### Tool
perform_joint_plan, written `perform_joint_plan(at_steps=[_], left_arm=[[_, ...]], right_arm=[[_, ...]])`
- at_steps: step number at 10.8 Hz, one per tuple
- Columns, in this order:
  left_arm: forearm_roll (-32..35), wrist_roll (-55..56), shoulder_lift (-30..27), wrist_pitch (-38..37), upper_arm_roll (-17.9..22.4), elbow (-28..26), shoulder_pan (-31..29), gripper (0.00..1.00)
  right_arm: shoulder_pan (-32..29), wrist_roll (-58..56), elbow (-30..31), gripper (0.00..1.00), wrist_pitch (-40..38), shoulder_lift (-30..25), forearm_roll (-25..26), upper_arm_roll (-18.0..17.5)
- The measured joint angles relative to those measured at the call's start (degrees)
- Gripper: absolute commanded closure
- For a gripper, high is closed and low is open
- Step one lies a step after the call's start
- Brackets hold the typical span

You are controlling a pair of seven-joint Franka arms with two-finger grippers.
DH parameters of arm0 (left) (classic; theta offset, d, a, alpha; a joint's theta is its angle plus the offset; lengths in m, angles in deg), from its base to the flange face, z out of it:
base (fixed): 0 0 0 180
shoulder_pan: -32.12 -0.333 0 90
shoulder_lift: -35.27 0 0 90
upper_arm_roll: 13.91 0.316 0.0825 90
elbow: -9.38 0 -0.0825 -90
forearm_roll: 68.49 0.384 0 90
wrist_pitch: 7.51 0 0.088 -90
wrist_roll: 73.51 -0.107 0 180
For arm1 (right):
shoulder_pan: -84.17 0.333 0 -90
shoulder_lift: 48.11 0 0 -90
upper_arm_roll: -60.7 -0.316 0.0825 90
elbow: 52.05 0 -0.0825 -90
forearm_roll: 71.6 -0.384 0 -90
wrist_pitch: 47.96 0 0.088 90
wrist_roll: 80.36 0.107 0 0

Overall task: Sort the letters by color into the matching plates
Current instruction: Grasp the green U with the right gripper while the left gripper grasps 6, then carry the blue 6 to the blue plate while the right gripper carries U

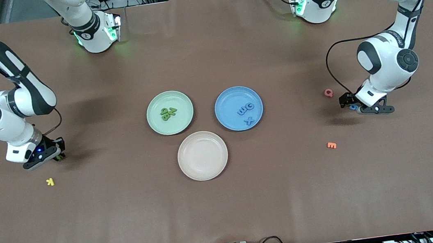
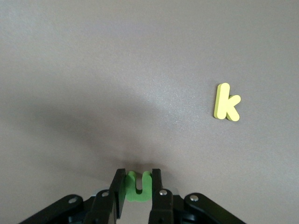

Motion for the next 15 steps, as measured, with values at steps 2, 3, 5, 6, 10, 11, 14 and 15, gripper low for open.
perform_joint_plan(at_steps=[2,3,5,6,10,11,14,15], left_arm=[[0.1,-0.2,0.2,0.0,0.0,0.4,0.1,0.37],[0.1,-0.2,0.2,0.0,0.1,0.5,0.1,0.51],[0.1,-0.2,0.1,-1.1,0.2,1.5,0.1,0.77],[0.1,-0.2,0.1,-2.2,0.2,2.1,0.3,0.87],[1.0,-0.3,0.3,-5.2,0.5,3.7,0.5,1.0],[1.1,-0.3,0.3,-5.4,0.5,3.8,0.5,1.0],[1.2,-0.3,0.7,-8.4,0.5,5.6,0.7,1.0],[1.2,-0.3,0.9,-10.6,0.5,7.1,0.7,1.0]], right_arm=[[0.0,1.6,-0.2,0.85,-2.6,-1.5,0.0,-1.1],[0.1,3.4,-0.2,0.85,-3.6,-2.2,0.0,-1.5],[1.1,9.7,-0.2,0.85,-5.3,-2.9,0.0,-2.0],[2.3,13.2,-0.2,0.85,-5.8,-3.1,0.0,-2.1],[8.4,26.4,-0.2,0.85,-10.8,-4.7,-3.9,-2.3],[10.0,26.9,-0.2,0.85,-12.7,-5.5,-7.6,-2.3],[14.1,27.5,-0.4,0.85,-19.3,-8.5,-15.6,-2.2],[15.7,27.6,-0.4,0.85,-20.9,-9.3,-18.1,-2.0]])
